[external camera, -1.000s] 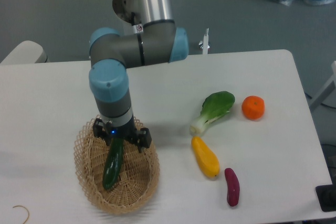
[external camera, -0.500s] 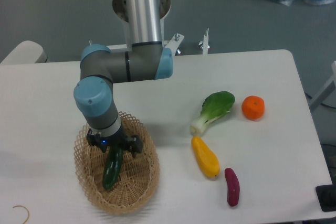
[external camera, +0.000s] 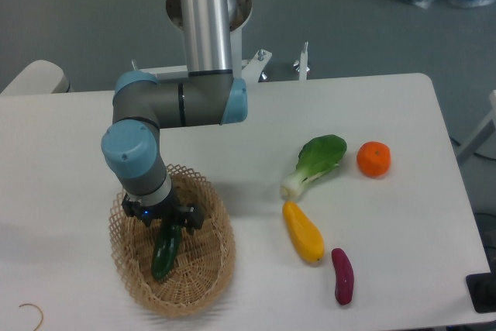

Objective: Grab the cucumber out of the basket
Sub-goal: 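Lower the gripper onto the cucumber and close on it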

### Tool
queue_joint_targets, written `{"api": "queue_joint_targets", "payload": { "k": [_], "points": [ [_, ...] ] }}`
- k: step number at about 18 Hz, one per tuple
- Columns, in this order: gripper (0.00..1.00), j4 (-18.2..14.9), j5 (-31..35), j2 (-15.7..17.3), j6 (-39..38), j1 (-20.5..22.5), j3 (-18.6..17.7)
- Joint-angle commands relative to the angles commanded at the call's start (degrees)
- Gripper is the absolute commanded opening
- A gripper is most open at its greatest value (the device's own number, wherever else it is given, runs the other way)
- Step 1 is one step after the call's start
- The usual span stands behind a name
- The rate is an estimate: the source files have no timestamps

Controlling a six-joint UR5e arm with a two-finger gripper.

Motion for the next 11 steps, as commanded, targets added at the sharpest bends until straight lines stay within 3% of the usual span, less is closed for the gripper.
{"api": "queue_joint_targets", "payload": {
  "k": [3, 8, 11],
  "points": [
    [1.00, 0.0, 0.3, -0.4, 0.0, -0.3, 0.2],
    [0.48, -0.1, 0.2, -0.4, 0.6, -0.4, 0.6],
    [0.35, -0.2, 0.2, -0.4, 1.1, -0.4, 0.7]
  ]
}}
